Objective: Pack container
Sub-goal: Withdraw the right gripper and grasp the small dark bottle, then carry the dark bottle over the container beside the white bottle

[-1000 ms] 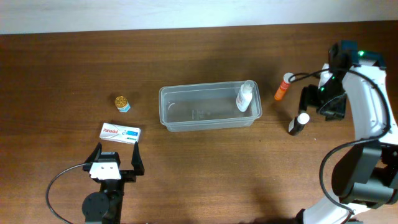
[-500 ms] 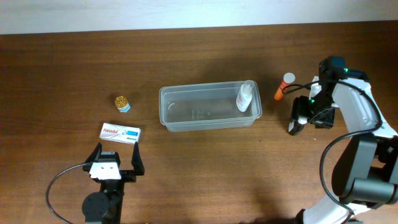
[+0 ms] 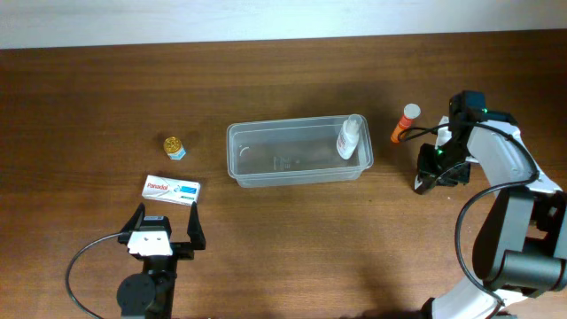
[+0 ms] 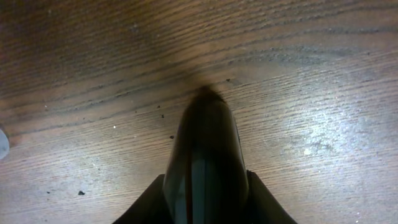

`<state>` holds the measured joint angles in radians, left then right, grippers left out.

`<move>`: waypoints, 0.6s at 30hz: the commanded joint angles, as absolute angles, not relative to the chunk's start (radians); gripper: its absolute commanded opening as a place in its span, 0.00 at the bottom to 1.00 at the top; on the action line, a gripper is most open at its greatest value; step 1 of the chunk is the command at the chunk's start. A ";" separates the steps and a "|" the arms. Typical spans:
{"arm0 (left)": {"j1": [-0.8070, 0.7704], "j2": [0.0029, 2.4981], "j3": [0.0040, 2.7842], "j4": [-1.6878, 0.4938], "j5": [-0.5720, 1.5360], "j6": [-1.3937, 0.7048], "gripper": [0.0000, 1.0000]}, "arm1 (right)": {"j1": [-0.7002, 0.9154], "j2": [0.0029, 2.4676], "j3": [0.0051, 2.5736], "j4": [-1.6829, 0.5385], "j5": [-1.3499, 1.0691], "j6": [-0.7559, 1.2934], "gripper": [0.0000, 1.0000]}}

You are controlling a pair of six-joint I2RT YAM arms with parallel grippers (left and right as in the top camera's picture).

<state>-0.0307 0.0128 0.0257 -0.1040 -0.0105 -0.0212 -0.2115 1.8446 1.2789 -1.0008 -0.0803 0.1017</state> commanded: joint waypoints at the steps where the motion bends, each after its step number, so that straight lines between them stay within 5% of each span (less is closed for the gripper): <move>1: -0.035 0.006 0.019 -0.099 -0.006 -0.006 0.99 | -0.208 1.838 1.270 -0.998 -0.080 0.101 0.25; 18: -0.035 0.006 0.019 -0.099 -0.006 -0.006 0.99 | -0.202 1.827 1.462 -1.164 -0.121 0.102 0.18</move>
